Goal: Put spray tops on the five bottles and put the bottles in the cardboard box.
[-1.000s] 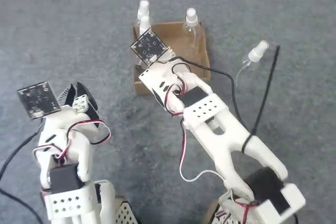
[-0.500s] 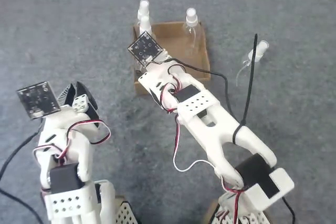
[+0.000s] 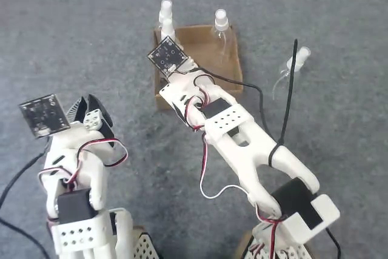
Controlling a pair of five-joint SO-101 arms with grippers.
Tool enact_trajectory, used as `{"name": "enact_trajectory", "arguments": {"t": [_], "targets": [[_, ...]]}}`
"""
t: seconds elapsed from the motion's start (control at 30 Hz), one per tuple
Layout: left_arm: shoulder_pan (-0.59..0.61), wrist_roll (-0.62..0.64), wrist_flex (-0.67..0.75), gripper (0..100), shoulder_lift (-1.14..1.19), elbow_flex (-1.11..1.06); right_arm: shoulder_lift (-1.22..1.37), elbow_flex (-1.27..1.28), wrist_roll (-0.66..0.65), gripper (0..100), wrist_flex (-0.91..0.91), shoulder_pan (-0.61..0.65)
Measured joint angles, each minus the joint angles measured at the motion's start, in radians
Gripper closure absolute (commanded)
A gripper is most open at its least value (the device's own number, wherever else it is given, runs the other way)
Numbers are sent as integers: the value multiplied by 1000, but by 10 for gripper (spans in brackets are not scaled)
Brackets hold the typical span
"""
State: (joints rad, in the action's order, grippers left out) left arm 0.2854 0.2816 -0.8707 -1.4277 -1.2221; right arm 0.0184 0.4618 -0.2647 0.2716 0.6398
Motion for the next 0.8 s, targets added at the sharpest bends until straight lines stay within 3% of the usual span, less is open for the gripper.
{"name": "enact_trajectory", "arguments": {"t": [0.53,0.8], "targets": [[0,0,0,952,0,0,0,0,0,730,18,0],[0,0,0,952,0,0,-12,-31,0,728,155,0]]}}
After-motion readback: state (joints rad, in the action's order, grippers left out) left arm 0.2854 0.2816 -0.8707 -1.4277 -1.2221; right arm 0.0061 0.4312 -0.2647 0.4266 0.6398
